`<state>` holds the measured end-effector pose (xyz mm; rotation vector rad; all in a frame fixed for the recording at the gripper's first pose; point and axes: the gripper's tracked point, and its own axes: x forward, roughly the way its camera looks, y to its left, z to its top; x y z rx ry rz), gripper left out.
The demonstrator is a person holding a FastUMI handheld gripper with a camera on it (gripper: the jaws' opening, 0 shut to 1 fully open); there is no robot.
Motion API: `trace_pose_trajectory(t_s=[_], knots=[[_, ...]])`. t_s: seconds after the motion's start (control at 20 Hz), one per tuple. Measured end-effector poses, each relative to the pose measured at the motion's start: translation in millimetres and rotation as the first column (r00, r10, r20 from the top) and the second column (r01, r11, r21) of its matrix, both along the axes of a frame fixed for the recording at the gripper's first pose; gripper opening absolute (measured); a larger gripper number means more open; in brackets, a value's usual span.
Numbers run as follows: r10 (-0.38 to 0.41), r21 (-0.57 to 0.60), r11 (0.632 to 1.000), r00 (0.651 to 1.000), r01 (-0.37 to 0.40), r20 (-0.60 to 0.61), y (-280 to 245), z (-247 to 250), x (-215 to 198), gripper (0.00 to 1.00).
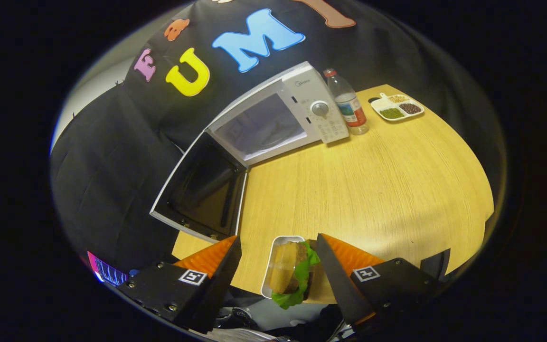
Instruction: Open the microwave, put the food inside, and close the microwave door.
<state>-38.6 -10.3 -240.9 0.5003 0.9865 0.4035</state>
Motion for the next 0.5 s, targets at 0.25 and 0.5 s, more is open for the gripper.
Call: trace_pose_trajectory(t_s=[0.25, 0.5], knots=[[0.016, 0.053, 0.999, 0.991, -0.009, -0.132, -4.3, -27.8, -14.3, 0.96], [0.034, 0.132, 0.991, 0.958, 0.004, -0.283, 3.6, -53.0, -32.9, 0.94]])
